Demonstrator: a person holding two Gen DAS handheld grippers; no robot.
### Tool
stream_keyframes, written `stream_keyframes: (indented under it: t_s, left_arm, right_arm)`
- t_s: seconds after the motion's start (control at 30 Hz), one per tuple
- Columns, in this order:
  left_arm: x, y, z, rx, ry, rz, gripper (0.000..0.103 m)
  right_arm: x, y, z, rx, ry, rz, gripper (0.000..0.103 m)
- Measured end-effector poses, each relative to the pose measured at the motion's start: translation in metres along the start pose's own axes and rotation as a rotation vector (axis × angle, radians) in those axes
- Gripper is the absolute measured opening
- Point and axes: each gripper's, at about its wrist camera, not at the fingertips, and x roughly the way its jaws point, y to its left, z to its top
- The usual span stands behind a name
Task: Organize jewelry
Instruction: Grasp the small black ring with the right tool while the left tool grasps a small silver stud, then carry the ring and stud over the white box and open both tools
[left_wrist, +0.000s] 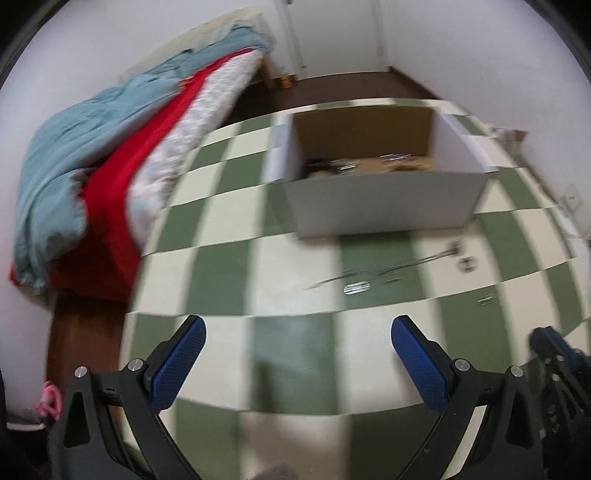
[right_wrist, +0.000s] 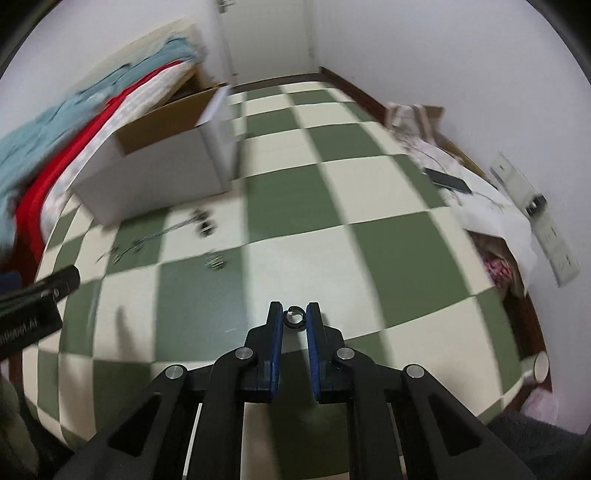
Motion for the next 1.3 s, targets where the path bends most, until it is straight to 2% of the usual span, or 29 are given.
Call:
stream_keyframes:
  t_s: [0.17,0.23,0.3,0.37,0.47,0.57,0.67,0.73,0.8,0.93,1.13,1.3]
  left_arm:
    - [0.006,-0.060,0.008,0.080,0.007,-0.094,0.101]
    - [0.008,-0.081,0.009,0.111,0.010,-0.118,0.097]
    - [0.012,-0.097,0.008,0.139,0.017,-0.130,0.085]
    - [0.015,-0.109,0.008,0.163,0.023,-0.141,0.078]
    - [0.018,-0.124,0.005,0.201,0.025,-0.145,0.074]
    - [0.016,-0.131,0.002,0.219,0.003,-0.161,0.058]
    - [0.016,-0.135,0.004,0.224,-0.003,-0.206,0.027]
    - [0.015,-0.137,0.004,0.225,-0.002,-0.211,0.022]
    - [0.015,-0.139,0.004,0.225,-0.003,-0.216,0.011]
    - [0.014,-0.140,0.003,0.224,-0.007,-0.221,0.006]
    - [0.010,-0.132,0.002,0.204,-0.010,-0.227,0.006]
    - [-0.003,-0.090,0.012,0.119,-0.023,-0.238,0.006]
  right_arm:
    - [0.002,-0.035,0.013,0.063,-0.004,-0.040,0.013]
    - [0.003,-0.046,0.017,0.083,-0.005,-0.050,0.013]
    - [0.003,-0.053,0.020,0.098,-0.007,-0.054,0.013]
    - [0.003,-0.060,0.023,0.110,-0.010,-0.055,0.013]
    - [0.002,-0.065,0.024,0.120,-0.013,-0.055,0.013]
    - [0.003,-0.068,0.026,0.130,-0.013,-0.056,0.013]
    - [0.003,-0.070,0.025,0.138,-0.012,-0.052,0.013]
    - [0.002,-0.070,0.024,0.139,-0.013,-0.051,0.014]
    - [0.001,-0.071,0.024,0.142,-0.015,-0.050,0.014]
    - [-0.002,-0.071,0.023,0.143,-0.020,-0.055,0.014]
    - [-0.011,-0.074,0.027,0.152,-0.041,-0.053,0.014]
    - [-0.027,-0.076,0.032,0.168,-0.073,-0.038,0.013]
